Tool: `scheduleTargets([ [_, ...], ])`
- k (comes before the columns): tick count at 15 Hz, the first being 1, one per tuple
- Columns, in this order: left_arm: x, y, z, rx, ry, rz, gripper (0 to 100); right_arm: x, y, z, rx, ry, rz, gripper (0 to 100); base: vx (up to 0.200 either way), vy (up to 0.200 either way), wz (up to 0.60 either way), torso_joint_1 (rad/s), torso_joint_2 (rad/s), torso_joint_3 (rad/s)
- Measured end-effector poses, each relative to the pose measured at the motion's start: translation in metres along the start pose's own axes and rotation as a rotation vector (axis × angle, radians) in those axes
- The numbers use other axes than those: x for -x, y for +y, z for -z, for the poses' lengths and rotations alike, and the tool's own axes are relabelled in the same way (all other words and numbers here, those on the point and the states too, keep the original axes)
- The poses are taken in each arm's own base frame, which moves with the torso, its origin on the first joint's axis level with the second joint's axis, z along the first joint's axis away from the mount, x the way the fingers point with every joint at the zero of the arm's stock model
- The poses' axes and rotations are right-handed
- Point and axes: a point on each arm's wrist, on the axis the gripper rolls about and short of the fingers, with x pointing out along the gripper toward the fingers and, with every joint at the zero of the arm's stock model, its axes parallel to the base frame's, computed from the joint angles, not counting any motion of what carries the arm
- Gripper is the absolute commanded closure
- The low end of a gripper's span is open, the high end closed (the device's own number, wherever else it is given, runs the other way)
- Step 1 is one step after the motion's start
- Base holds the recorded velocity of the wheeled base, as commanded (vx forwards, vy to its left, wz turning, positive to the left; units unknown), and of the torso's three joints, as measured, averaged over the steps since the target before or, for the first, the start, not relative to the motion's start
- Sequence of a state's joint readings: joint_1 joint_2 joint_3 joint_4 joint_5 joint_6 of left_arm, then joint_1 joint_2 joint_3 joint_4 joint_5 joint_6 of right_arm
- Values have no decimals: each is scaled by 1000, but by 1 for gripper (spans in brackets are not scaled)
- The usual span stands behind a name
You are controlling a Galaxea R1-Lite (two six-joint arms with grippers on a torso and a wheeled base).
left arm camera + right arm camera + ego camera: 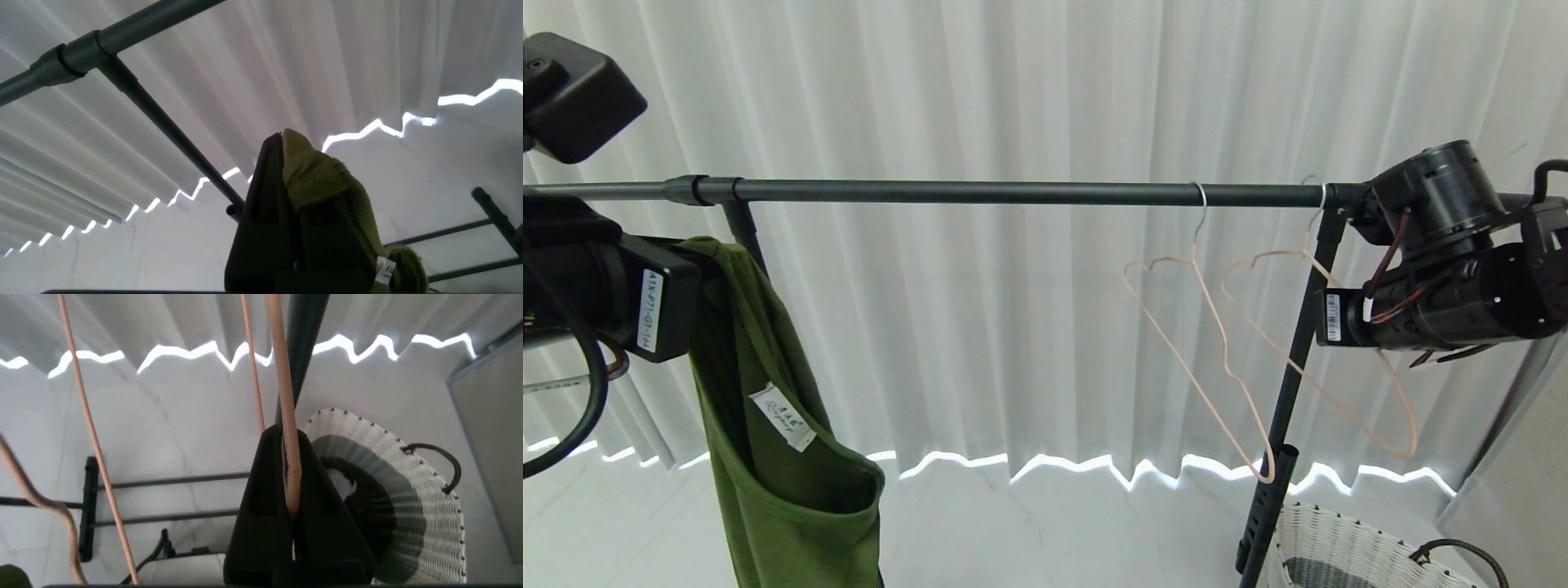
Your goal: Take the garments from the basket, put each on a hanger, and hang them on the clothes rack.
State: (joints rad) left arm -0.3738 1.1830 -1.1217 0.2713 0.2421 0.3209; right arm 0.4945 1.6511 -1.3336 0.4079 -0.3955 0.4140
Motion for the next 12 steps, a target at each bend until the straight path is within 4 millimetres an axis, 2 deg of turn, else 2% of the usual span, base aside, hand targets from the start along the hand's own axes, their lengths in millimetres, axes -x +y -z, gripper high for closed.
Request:
scheduleTargets([
  [8, 0, 0, 0, -3, 1, 0, 100, 36, 5, 0, 11, -99, -11, 100, 0, 0, 0, 0, 0, 0],
  [12, 1, -1, 4, -9, 11, -3, 100, 59, -3, 11, 23, -119, -31, 100, 0, 0, 0, 0, 0, 0],
])
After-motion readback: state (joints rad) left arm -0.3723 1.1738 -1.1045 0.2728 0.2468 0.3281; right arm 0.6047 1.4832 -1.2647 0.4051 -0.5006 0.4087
